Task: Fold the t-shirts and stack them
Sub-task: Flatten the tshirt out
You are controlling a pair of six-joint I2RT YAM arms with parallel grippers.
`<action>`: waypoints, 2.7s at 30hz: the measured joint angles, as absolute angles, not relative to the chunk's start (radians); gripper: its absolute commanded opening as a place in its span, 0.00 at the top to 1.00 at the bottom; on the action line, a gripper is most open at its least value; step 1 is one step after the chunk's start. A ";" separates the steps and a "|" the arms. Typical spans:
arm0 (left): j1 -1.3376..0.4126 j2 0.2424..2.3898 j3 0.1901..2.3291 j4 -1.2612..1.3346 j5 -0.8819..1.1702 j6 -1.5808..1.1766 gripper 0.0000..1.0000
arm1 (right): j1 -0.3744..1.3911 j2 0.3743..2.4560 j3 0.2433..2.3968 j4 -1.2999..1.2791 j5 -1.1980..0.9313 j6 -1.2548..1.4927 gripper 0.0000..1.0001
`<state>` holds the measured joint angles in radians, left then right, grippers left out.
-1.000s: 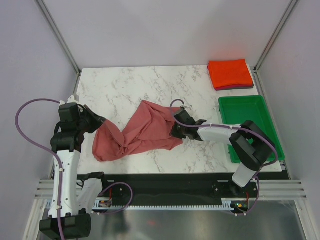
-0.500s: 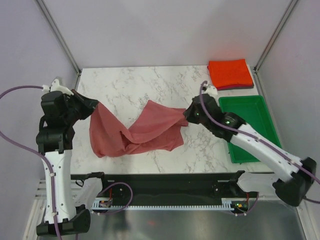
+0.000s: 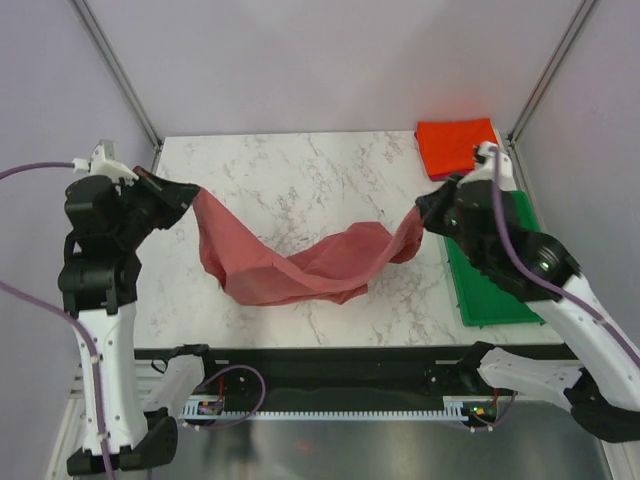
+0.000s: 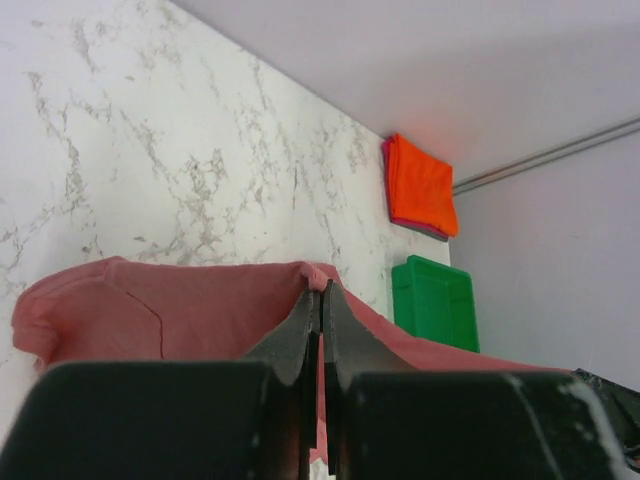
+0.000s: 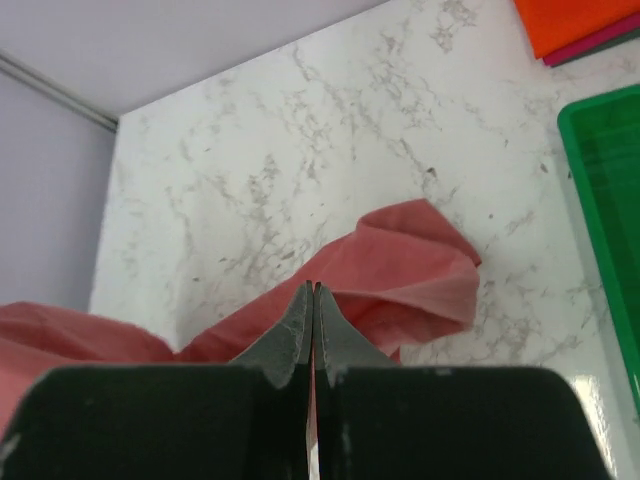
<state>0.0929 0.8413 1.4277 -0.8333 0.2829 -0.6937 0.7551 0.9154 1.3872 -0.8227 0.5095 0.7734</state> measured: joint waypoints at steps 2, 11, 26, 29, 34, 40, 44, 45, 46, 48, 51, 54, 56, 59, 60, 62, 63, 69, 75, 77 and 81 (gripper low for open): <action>0.093 0.934 1.434 -0.812 0.269 -0.705 0.98 | 0.734 1.058 1.446 -0.813 0.530 0.730 1.00; 0.093 1.634 1.951 -0.687 0.253 -0.774 0.98 | 0.393 1.879 2.305 -0.651 0.414 0.582 1.00; 0.094 1.337 2.107 -0.569 0.229 -0.805 0.98 | 0.218 1.412 2.003 -0.356 0.249 0.549 1.00; 0.093 1.097 1.849 -0.546 0.215 -0.779 0.98 | 0.220 1.198 1.753 -0.327 0.237 0.549 1.00; 0.092 0.799 1.402 -0.545 0.217 -0.747 0.98 | 0.218 0.939 1.330 -0.389 0.189 0.570 1.00; 0.092 0.600 0.970 -0.744 0.194 -0.714 0.98 | 0.219 0.756 0.886 -0.616 0.073 0.641 1.00; 0.092 0.521 0.822 -0.883 0.118 -0.707 0.98 | 0.219 0.632 0.694 -0.747 -0.011 0.696 1.00; 0.092 0.511 0.809 -0.913 0.092 -0.707 0.98 | 0.219 0.597 0.661 -0.780 -0.026 0.708 1.00; 0.092 0.503 0.805 -0.933 0.068 -0.707 0.98 | 0.219 0.572 0.638 -0.803 -0.033 0.716 1.00; 0.091 0.489 0.805 -0.944 0.021 -0.708 0.98 | 0.219 0.524 0.605 -0.857 -0.041 0.730 1.00; 0.092 0.488 0.805 -0.945 -0.033 -0.709 0.98 | 0.219 0.505 0.599 -0.897 -0.045 0.738 1.00; 0.092 0.491 0.805 -0.944 -0.062 -0.709 0.98 | 0.219 0.505 0.599 -0.905 -0.044 0.740 1.00; 0.092 0.492 0.804 -0.941 -0.074 -0.709 0.98 | 0.219 0.506 0.599 -0.905 -0.044 0.743 1.00; 0.092 0.495 0.799 -0.939 -0.080 -0.709 0.98 | 0.219 0.507 0.593 -0.901 -0.038 0.749 1.00; 0.092 0.498 0.795 -0.936 -0.080 -0.711 0.98 | 0.219 0.509 0.587 -0.896 -0.037 0.749 1.00; 0.092 0.503 0.783 -0.931 -0.081 -0.718 0.98 | 0.219 0.516 0.570 -0.887 -0.037 0.754 1.00; 0.092 0.506 0.776 -0.930 -0.081 -0.722 0.98 | 0.219 0.520 0.564 -0.885 -0.037 0.755 1.00; 0.092 0.586 0.820 -0.906 -0.080 -0.728 0.98 | 0.219 0.667 0.649 -0.858 -0.024 0.756 1.00; 0.092 0.856 1.251 -0.870 -0.041 -0.707 0.98 | 0.220 0.954 1.121 -0.778 -0.053 0.710 1.00; 0.092 0.903 1.417 -0.852 -0.027 -0.691 0.98 | 0.220 0.996 1.306 -0.763 -0.067 0.677 1.00; 0.092 0.902 1.709 -0.828 0.009 -0.683 0.98 | 0.220 0.999 1.611 -0.778 -0.112 0.636 1.00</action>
